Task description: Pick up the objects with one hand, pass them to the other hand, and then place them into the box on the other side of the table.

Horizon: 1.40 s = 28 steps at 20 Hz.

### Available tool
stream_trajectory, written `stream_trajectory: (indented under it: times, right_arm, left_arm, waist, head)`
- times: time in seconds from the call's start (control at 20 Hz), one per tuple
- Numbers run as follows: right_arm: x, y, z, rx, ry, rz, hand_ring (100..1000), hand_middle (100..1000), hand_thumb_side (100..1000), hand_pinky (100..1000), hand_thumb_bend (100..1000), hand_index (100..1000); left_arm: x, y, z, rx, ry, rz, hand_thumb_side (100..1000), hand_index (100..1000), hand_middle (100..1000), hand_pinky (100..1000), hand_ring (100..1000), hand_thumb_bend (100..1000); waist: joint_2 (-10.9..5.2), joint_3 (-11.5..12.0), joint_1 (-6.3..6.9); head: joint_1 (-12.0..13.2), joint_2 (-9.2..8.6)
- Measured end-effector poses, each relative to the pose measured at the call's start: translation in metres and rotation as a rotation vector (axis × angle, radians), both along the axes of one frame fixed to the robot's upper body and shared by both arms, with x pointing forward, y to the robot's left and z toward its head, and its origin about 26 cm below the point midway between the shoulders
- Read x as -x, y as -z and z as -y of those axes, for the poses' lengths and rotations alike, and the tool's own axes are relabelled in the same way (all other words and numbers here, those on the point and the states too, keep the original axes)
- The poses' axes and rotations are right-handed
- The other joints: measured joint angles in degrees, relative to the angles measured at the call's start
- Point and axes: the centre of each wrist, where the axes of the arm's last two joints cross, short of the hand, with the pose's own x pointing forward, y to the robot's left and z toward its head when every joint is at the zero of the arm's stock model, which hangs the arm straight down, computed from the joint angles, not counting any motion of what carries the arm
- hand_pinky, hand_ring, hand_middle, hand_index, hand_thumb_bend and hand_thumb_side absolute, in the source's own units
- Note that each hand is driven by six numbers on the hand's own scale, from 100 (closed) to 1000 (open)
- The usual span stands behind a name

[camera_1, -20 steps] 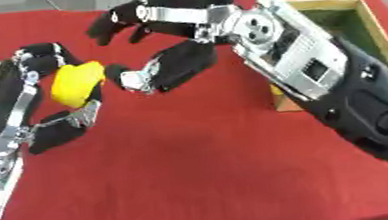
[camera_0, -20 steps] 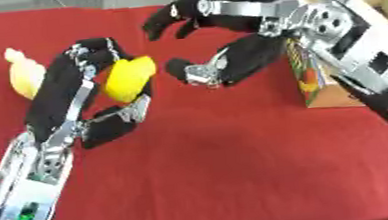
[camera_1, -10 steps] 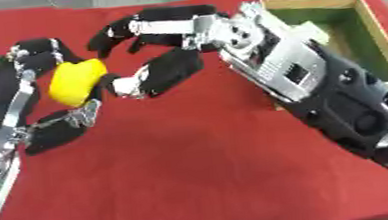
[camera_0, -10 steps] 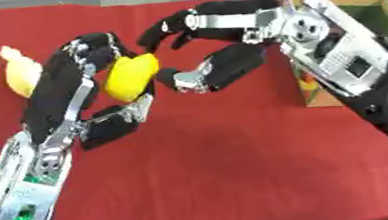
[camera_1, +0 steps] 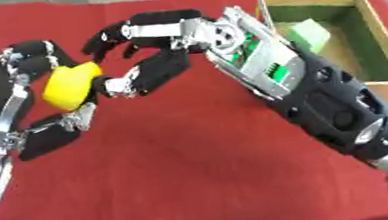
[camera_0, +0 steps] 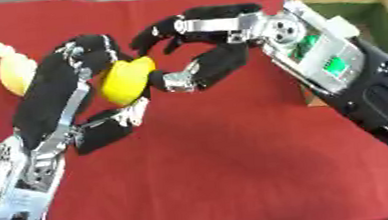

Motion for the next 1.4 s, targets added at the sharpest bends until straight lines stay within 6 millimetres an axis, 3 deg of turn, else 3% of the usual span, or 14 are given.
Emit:
stream_trajectory:
  times: [0.25,0.45,0.75,1.15,1.4]
  right_arm:
    - [-0.001,0.001,0.0,0.008,-0.01,-0.038,984,647,582,896,163,802]
    - [-0.001,0.002,0.0,0.021,-0.032,-0.118,977,624,611,896,154,790]
    - [0.002,0.001,0.0,0.041,-0.062,-0.22,979,635,617,899,151,800]
    - [0.003,0.003,0.002,0.031,-0.082,-0.271,1000,735,616,927,176,908]
    - [0.003,0.002,0.005,0.02,-0.094,-0.293,1000,758,569,945,210,936]
  left_arm:
    - [-0.002,0.002,0.0,-0.01,-0.006,0.001,244,527,453,684,549,100]
    - [-0.004,0.004,0.003,-0.022,-0.007,0.007,238,527,453,684,549,100]
    - [-0.005,0.007,0.009,-0.025,-0.006,0.016,234,527,452,683,549,100]
    - [-0.008,0.009,0.01,-0.03,-0.015,0.02,227,527,452,681,548,100]
    - [-0.008,0.009,0.012,-0.029,-0.014,0.02,222,526,452,679,548,100]
  waist:
    - [0.03,-0.05,-0.13]
    - [0.05,-0.07,-0.19]
    - [0.16,-0.08,-0.21]
    - [0.31,-0.33,-0.25]
    - [0.33,-0.68,-0.23]
  head:
    - [0.04,0.0]
    - [0.09,0.0]
    - [0.04,0.01]
    - [-0.02,0.01]
    - [0.15,0.02]
